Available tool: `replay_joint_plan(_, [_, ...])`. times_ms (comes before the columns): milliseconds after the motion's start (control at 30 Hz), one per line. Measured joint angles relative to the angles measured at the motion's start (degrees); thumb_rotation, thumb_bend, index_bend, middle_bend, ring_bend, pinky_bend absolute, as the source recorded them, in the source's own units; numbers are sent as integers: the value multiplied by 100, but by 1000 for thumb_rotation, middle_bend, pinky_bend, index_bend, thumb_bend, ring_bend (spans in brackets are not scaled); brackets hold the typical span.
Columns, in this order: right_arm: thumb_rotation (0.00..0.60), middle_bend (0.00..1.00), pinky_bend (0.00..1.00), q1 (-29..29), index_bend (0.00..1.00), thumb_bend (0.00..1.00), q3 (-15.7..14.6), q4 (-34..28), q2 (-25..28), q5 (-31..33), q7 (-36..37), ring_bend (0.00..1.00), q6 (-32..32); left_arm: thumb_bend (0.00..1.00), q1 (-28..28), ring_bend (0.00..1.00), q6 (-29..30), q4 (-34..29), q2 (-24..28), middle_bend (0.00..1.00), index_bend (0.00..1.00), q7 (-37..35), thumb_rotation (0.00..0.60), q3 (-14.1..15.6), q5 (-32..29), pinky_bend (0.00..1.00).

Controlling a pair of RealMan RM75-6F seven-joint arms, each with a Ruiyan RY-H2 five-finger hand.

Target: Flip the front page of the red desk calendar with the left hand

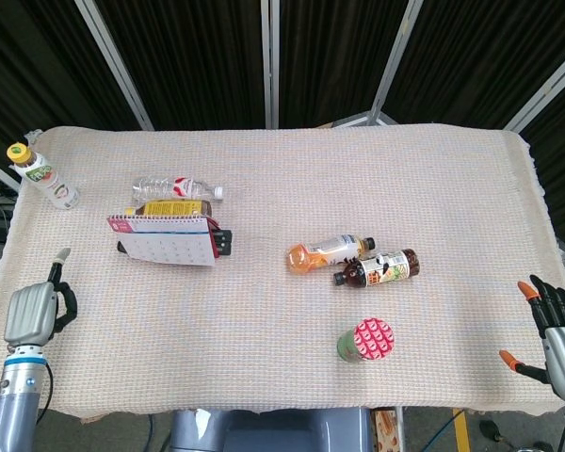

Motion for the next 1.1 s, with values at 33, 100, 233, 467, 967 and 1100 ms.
replay_joint_plan(33, [600, 0, 0, 1, 0, 0, -3, 1, 0, 0, 2, 0, -6, 787, -64, 745, -149, -27, 0, 699, 0, 15, 600, -36, -174, 644])
replay_joint_plan(100, [600, 0, 0, 5, 0, 0, -4, 0, 4, 0, 21, 0, -13, 802, -218, 747, -516, -76, -2, 701, 0, 34, 600, -109, -563, 651])
replay_joint_plan(233, [600, 0, 0, 6, 0, 0, -1, 3, 18, 15, 66, 0, -22, 805, -549, 747, -1138, -106, -9, 701, 0, 92, 600, -217, -1323, 653])
replay_joint_plan(467, [600, 0, 0, 13, 0, 0, 11, 5, 51, 44, 150, 0, -41, 807, -1079, 747, -1528, 128, -291, 701, 0, 295, 600, -275, -2187, 653])
replay_joint_plan(967, [600, 0, 0, 21, 0, 0, 15, 19, 47, 72, 170, 0, -71, 807, -1557, 747, -1549, 642, -775, 702, 0, 515, 600, -237, -2728, 653])
replay_joint_plan(1100, [600, 0, 0, 22, 0, 0, 21, 20, 40, 80, 163, 0, -68, 808, -1672, 747, -1562, 729, -872, 701, 0, 559, 600, -273, -2878, 653])
